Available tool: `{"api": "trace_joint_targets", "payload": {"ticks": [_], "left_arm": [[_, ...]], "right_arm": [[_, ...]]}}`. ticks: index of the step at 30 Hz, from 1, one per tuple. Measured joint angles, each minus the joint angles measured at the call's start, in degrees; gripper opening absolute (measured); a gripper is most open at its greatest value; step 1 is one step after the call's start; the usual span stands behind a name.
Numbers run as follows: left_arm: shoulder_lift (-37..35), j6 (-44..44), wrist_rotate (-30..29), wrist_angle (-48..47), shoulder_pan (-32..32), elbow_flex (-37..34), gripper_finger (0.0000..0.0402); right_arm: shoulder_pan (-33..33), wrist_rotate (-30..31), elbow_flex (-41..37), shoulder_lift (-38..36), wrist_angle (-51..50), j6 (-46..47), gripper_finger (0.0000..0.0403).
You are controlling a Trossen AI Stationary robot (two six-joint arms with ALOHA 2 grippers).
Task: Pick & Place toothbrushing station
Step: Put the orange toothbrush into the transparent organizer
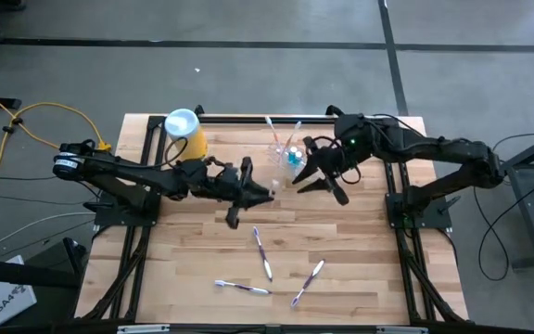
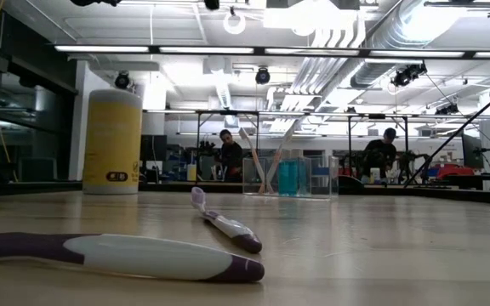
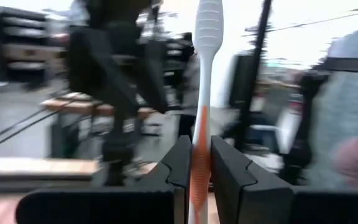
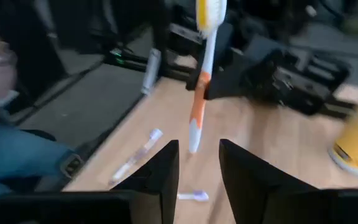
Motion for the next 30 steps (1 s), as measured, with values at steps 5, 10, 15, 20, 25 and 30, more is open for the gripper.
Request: {"api": "trace_joint_targets", "payload": {"ticks": [5,10,15,20,25,30], "left_arm": [[0.3,1.4,9.8,3.2,0.0,0.0,0.0029],[3.3,1.3,13.2,8.2,0.0,0.0,0.0029],[7.9,1.1,17.4,14.0,0.7,0.0,0.0029],[11.1,-0.6,24.4,17.8,2.1,0.0,0.0029],[11.6,-1.1,28.0,18.1,2.9,0.0,0.0029],[11.6,-1.2,31.5,18.0,3.6,0.0,0.0029]], "right_arm": [[1.5,-5.9,0.0,0.0,3.9,-1.0,0.0107],[3.3,-7.3,0.0,0.3,6.5,-2.9,0.0107],[4.5,-6.2,0.0,2.8,7.3,-3.1,0.0107],[5.6,-3.8,0.0,6.4,8.1,-4.7,0.0107],[6.5,-1.5,0.0,8.3,10.9,-5.9,0.0107],[6.5,-1.7,0.0,8.6,13.6,-5.9,0.0107]]}}
